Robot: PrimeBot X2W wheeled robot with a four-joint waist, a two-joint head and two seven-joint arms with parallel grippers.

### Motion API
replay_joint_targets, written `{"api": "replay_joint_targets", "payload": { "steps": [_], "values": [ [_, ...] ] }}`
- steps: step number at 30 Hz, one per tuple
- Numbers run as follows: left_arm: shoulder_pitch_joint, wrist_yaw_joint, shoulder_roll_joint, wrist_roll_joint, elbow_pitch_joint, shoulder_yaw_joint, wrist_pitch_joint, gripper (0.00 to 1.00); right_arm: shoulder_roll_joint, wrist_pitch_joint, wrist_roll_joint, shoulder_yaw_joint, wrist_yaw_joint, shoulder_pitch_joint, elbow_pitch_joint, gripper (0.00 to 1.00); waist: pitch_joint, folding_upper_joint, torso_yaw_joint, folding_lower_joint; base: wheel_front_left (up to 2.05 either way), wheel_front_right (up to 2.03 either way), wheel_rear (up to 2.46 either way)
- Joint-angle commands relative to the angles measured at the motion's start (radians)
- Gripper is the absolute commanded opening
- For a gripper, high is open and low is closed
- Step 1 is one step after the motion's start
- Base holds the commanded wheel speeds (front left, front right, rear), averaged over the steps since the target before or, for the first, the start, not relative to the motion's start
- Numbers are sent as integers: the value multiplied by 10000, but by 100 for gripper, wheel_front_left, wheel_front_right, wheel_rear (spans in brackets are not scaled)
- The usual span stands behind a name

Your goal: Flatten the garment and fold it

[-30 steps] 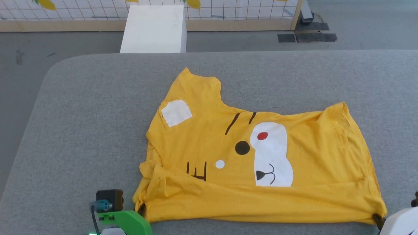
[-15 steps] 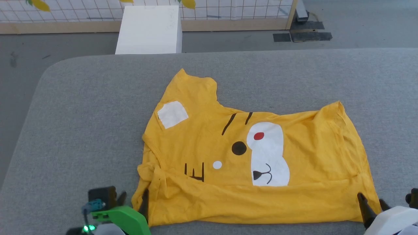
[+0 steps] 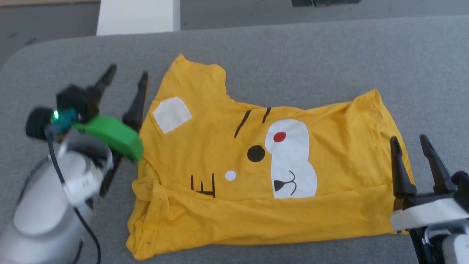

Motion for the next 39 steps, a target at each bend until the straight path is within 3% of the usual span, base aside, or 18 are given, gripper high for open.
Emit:
{"api": "replay_joint_targets", "payload": {
  "steps": [1, 9, 12, 20, 28, 29, 31, 32, 39],
  "values": [
    [-674, -285, 79, -7, 339, -25, 253, 100, -33, -144, -94, 156, -13, -306, -83, 100, 914, 0, -466, 0, 0, 0, 0],
    [-3909, -1576, 250, -459, 2492, -308, 2910, 100, 203, -374, -167, 689, -13, -1402, -392, 100, 2292, 0, -1214, 0, 0, 0, 0],
    [-4922, -1675, 257, -798, 3219, -324, 4398, 100, 309, -386, -229, 845, -13, -1700, -456, 100, 2722, 0, -1490, 0, 0, 0, 0],
    [-6152, -1065, 426, -1479, 3931, -318, 7765, 100, 568, -422, -220, 1262, -13, -2052, -346, 100, 3388, 0, -2040, 0, 0, 0, 0],
    [-5964, -134, 854, -1454, 3530, -347, 9008, 100, 698, -578, -143, 1449, -13, -2213, -97, 100, 3591, 0, -2234, 0, 0, 0, 0],
    [-5896, -55, 867, -1495, 3470, -337, 9108, 66, 705, -589, -134, 1460, -13, -2232, -74, 100, 3591, 0, -2232, 0, 0, 0, 0],
    [-5702, 63, 866, -1673, 3293, -322, 9408, 8, 709, -601, -114, 1454, -13, -2276, -30, 100, 3578, 0, -2207, 0, 0, 0, 0],
    [-5626, 67, 881, -1727, 3199, -346, 9537, 0, 699, -600, -117, 1439, -13, -2297, -22, 100, 3569, 0, -2190, 0, 0, 0, 0],
    [-5426, 137, 1027, -1758, 2514, -243, 9281, 0, 692, -568, -138, 1389, -13, -2461, -38, 100, 3539, 0, -2041, 0, 0, 0, 0]
  ]
}}
